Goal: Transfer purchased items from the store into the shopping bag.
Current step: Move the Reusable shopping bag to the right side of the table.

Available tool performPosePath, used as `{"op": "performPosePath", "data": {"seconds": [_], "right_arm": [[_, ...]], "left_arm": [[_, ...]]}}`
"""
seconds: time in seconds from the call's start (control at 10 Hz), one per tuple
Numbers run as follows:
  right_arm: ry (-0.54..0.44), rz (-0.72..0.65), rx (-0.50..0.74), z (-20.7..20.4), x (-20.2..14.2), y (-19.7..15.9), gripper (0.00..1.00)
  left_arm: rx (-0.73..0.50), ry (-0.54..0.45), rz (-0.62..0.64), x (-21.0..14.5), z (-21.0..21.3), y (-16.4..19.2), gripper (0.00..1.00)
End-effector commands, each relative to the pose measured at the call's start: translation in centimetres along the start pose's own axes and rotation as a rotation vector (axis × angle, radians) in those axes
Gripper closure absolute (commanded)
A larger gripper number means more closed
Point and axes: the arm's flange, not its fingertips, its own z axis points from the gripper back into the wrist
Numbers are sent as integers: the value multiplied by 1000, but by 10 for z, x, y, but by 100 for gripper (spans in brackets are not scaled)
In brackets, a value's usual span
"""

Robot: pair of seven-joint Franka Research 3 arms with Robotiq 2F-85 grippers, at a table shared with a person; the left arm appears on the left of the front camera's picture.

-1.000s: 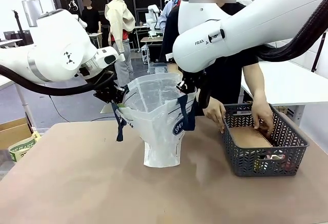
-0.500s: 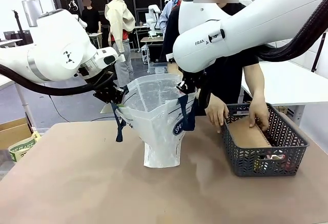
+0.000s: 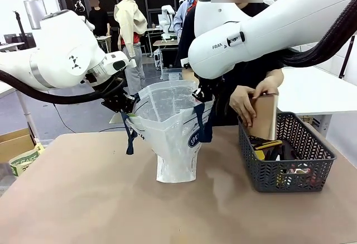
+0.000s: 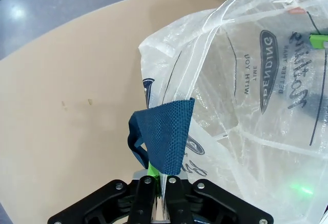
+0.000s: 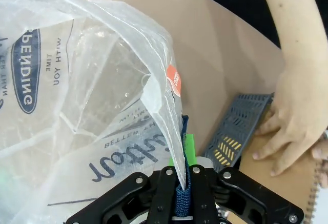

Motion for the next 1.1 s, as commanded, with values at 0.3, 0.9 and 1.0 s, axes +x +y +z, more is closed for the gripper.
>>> {"op": "performPosePath", "data": {"seconds": [0.3,0.9,1.0], "right_arm": [[-1,0,-3,0,0,-1,100],[-1,0,-3,0,0,-1,100],[0,0,0,0,0,0,100]], "left_arm": [[1,-13,15,0,0,0,100],[1,-13,15,0,0,0,100],[0,0,0,0,0,0,100]]}}
